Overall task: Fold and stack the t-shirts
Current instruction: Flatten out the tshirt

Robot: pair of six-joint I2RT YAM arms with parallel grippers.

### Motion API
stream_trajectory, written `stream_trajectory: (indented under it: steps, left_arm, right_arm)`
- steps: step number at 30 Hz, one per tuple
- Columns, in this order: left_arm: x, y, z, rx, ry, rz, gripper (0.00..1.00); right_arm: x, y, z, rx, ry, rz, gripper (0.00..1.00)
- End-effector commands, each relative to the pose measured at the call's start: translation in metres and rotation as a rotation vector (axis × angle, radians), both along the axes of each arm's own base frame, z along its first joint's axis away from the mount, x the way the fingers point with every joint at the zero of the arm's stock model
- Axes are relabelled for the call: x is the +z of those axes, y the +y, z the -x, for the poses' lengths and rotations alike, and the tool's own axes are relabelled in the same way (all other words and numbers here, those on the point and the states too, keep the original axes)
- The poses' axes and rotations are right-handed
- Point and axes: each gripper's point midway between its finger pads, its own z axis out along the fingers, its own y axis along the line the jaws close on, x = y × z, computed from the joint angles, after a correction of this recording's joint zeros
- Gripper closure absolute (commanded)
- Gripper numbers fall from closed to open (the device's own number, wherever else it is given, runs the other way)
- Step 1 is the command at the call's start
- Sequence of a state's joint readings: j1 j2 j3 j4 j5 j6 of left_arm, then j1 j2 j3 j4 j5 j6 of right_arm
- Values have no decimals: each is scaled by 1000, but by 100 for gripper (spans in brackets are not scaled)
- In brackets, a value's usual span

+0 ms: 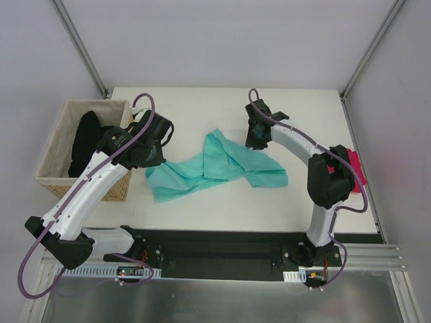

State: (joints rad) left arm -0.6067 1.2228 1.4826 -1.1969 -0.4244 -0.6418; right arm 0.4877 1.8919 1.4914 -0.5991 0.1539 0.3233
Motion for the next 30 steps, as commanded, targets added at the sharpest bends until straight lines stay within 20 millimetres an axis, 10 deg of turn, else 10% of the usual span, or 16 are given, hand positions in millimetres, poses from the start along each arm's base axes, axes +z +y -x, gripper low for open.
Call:
stream_trajectory:
  steps: [1, 5, 17, 30]
  left_arm:
    - [5, 8, 2, 13, -31, -1, 100]
    - [5, 10, 1, 21, -37, -8, 100]
    - [10, 11, -2, 33, -56, -11, 100]
    - [7, 5, -12, 20, -38, -30, 100]
  right_arm:
    - [53, 27, -1, 88, -114, 20, 62]
    - [62, 61, -7, 201, -139, 2, 41]
    - [35, 128, -30, 447, -61, -98, 46]
    - [50, 134, -47, 468, -104, -94, 46]
